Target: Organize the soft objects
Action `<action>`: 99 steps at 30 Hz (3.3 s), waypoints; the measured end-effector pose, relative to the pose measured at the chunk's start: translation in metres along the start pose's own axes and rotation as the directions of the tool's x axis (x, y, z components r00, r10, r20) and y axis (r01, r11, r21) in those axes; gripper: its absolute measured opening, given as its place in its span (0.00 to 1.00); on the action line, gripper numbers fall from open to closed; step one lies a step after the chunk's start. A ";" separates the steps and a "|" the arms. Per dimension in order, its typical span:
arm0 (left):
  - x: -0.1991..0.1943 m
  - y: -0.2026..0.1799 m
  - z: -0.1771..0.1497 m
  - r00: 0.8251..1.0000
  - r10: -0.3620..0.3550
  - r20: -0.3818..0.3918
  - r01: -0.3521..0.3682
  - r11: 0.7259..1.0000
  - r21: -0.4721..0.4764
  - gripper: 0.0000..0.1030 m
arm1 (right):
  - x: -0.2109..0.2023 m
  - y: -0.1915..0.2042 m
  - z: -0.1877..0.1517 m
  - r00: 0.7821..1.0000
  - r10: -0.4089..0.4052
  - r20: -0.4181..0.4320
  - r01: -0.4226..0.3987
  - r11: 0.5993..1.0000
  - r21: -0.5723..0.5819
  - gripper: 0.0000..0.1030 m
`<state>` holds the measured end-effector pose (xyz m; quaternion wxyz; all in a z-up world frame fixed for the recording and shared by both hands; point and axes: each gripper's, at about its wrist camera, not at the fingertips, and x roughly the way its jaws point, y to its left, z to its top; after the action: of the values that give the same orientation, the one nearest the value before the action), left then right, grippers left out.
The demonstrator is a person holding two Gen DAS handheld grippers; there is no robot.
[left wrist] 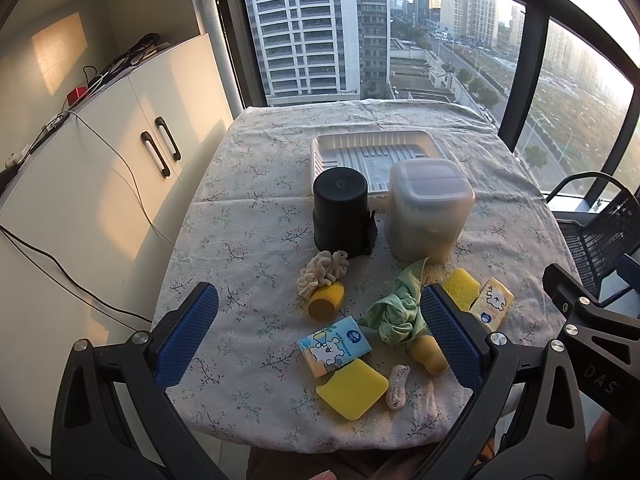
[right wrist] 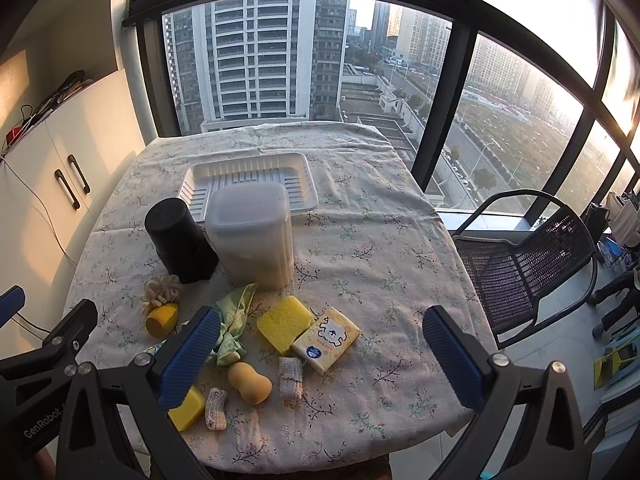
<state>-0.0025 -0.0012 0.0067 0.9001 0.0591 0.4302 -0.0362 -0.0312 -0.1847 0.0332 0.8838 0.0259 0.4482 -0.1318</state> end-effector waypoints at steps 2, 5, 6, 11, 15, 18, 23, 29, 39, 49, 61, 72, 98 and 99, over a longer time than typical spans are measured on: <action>-0.001 0.001 0.000 1.000 0.000 0.001 0.000 1.000 0.001 1.00 | 0.000 0.000 -0.001 1.000 -0.002 0.000 0.002 1.000 -0.001 1.00; 0.000 0.001 0.000 1.000 0.000 0.001 0.000 1.000 0.001 1.00 | 0.000 0.000 0.000 1.000 -0.002 0.000 0.002 1.000 -0.002 1.00; 0.000 0.001 0.000 1.000 0.001 0.002 -0.001 1.000 0.000 1.00 | 0.000 -0.001 0.000 1.000 -0.001 0.001 0.001 1.000 -0.001 1.00; 0.000 0.001 0.000 1.000 0.005 0.000 -0.005 1.000 0.001 1.00 | 0.003 -0.001 -0.001 1.000 0.002 -0.004 -0.002 1.000 -0.002 1.00; 0.000 0.001 -0.001 1.000 0.005 0.000 -0.005 1.000 0.002 1.00 | 0.002 -0.002 -0.001 1.000 0.000 -0.004 0.000 1.000 0.002 1.00; 0.000 0.001 -0.001 1.000 0.005 0.000 -0.005 1.000 0.003 1.00 | 0.002 -0.002 -0.001 1.000 0.002 -0.007 -0.002 1.000 0.002 1.00; 0.000 0.002 -0.001 1.000 0.007 -0.001 -0.007 1.000 0.003 1.00 | 0.003 -0.002 -0.001 1.000 0.002 -0.007 -0.002 1.000 0.000 1.00; 0.001 0.001 -0.001 1.000 0.008 -0.001 -0.008 1.000 0.006 1.00 | 0.003 -0.002 -0.001 1.000 0.004 -0.009 -0.004 1.000 -0.002 1.00; 0.002 0.000 -0.001 1.000 0.014 0.000 -0.014 1.000 0.011 1.00 | 0.003 -0.002 -0.001 1.000 0.001 -0.009 -0.001 1.000 0.000 1.00; 0.033 0.007 -0.019 0.997 0.013 -0.071 -0.011 1.000 0.027 1.00 | 0.038 -0.004 -0.019 0.995 -0.003 -0.101 0.001 1.000 -0.024 1.00; 0.081 -0.005 -0.098 0.988 -0.035 -0.148 0.069 0.971 0.229 0.98 | 0.068 0.006 -0.090 0.978 0.202 -0.059 -0.209 0.967 -0.144 0.99; 0.112 0.001 -0.138 0.970 -0.162 -0.179 0.197 0.959 0.204 0.83 | 0.092 0.039 -0.127 0.962 0.273 -0.025 -0.262 0.888 -0.377 0.80; 0.131 -0.003 -0.147 0.907 -0.380 -0.179 0.399 0.913 0.083 0.25 | 0.130 0.066 -0.116 0.894 0.411 -0.180 -0.443 0.748 -0.494 0.34; 0.130 -0.004 -0.147 0.907 -0.385 -0.172 0.401 0.913 0.076 0.24 | 0.129 0.064 -0.115 0.890 0.417 -0.185 -0.452 0.751 -0.482 0.33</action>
<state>-0.0344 0.0136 -0.1865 0.8340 0.0229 0.4984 -0.2356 -0.0324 -0.1313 -0.1433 0.8492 -0.1025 0.4770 0.2021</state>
